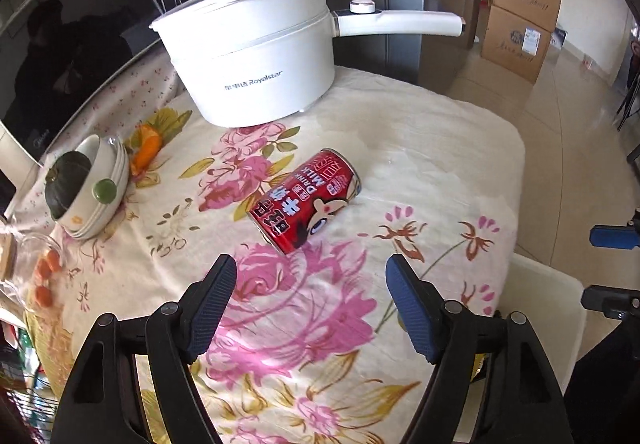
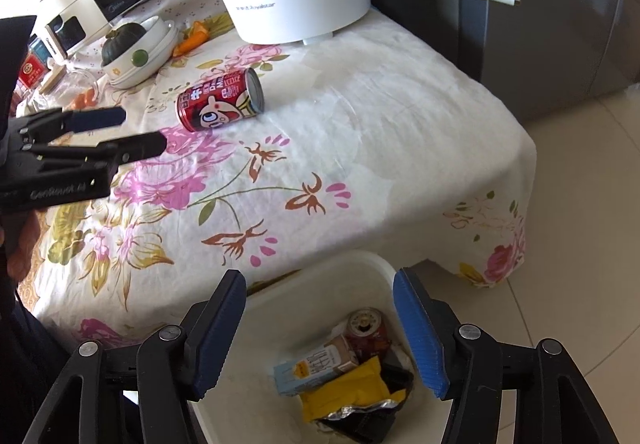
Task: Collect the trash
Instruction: 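Move both open tools from the bin back over the table toward the red can, then grasp the red milk can with the left tool and lift it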
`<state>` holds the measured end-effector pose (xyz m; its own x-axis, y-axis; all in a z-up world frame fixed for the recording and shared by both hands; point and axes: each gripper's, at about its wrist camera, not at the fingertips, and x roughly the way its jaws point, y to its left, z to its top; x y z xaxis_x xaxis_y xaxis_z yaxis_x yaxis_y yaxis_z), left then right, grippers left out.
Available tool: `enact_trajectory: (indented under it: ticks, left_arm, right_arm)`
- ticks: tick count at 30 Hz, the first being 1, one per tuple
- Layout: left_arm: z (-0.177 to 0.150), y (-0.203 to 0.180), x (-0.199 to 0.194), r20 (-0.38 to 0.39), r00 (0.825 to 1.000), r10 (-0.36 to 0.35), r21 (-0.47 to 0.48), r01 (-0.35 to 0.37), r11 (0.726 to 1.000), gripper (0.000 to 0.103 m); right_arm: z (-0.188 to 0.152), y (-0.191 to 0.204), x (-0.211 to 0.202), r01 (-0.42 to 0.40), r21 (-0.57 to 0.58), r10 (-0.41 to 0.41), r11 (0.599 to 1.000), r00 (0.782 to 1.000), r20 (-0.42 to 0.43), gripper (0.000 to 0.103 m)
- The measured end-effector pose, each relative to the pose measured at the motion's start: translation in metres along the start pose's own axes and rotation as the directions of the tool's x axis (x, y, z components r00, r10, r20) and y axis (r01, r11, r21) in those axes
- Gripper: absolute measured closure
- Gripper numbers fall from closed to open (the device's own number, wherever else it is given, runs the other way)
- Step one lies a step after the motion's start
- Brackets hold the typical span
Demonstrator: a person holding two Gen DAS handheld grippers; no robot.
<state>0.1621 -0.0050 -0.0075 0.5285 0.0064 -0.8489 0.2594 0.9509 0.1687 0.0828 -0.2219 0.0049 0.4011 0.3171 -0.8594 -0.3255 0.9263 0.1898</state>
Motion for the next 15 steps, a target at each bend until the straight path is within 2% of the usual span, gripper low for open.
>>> enact_trajectory:
  ticks: [3,7,10,15]
  left_arm:
    - [0.010,0.009,0.018,-0.027,1.000,-0.005,0.019,0.005,1.000,0.024]
    - [0.020,0.020,0.039,-0.031,0.999,0.024,0.055,-0.022,0.998,0.024]
    - [0.024,0.023,0.057,-0.058,0.998,0.012,0.085,-0.007,0.996,0.024]
    - [0.025,0.014,0.080,-0.088,0.993,0.082,0.184,-0.064,0.981,0.023]
  right_arm:
    - [0.000,0.003,0.006,-0.001,-0.010,0.001,1.000,1.000,-0.014,0.036]
    - [0.001,0.009,0.015,0.021,-0.040,-0.022,0.999,0.999,-0.026,0.032]
    - [0.002,0.010,0.022,0.038,-0.057,-0.040,0.998,0.998,-0.037,0.030]
    - [0.005,0.012,0.032,0.048,-0.067,-0.051,0.997,0.997,-0.049,0.029]
